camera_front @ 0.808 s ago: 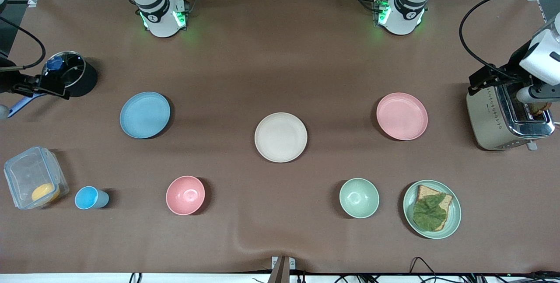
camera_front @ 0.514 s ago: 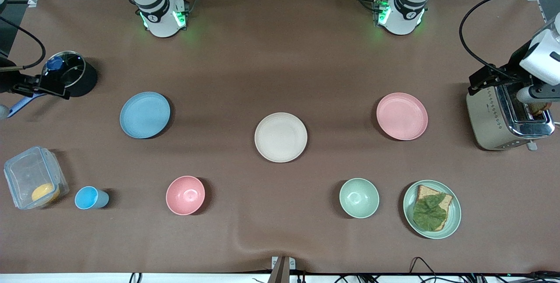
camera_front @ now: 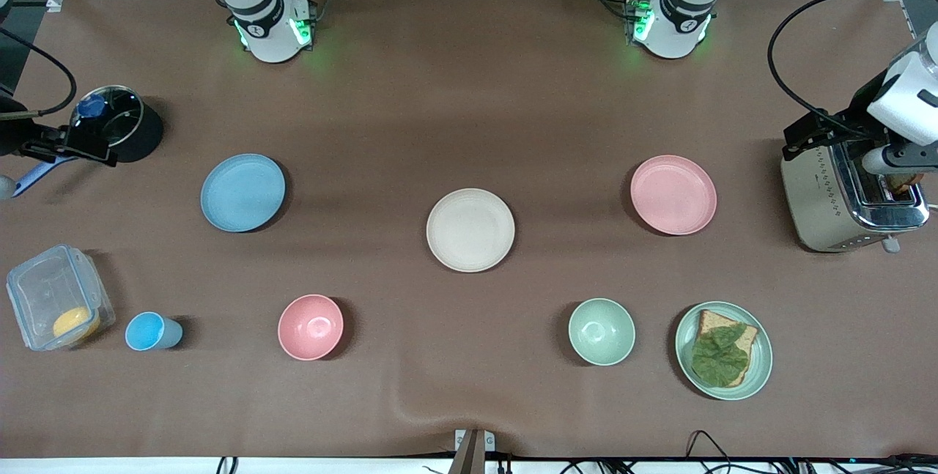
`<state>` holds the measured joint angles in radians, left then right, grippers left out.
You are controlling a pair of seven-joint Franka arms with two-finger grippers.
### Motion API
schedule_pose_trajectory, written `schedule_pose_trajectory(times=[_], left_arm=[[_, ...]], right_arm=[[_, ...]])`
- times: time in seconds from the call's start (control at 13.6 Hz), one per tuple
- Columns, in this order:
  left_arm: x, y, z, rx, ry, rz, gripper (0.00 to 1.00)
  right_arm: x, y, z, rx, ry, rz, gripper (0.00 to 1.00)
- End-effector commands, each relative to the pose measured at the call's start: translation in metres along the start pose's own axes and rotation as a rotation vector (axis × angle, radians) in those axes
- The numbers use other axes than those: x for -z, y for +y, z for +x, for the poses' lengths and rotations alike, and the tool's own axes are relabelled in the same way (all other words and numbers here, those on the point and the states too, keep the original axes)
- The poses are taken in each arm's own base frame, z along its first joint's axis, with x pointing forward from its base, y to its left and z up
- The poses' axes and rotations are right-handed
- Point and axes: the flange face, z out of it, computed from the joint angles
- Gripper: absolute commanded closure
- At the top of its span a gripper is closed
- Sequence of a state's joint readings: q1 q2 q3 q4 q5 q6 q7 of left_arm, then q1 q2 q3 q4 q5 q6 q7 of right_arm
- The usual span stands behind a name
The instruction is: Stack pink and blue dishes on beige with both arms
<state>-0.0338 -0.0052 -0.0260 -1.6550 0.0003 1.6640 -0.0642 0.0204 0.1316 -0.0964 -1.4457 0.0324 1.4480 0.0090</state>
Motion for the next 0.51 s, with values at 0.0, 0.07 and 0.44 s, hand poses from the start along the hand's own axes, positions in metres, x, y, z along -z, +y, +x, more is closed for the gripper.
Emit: schedule_pose_trajectory(times=[0.0,0.07,0.44], left_arm=[[0.0021,0.0021,0.0002,-0.005,-0.009,-0.012,0.00],[0.0028,0.0021,0.0003,-0.003,-0.007,-0.012,0.00],[0.0013,0.0029,-0.0001,0.007,-0.012,-0.012,0.00]], right_arm=[[0.0042,-0.0014,0.0012,-0.004,0.003,-0.002,0.00],[0.0033,-0.0015,0.0016,-0.004,0.000,-0.002,0.00],[0.0042,-0.0014,0.0012,-0.004,0.003,-0.002,0.00]])
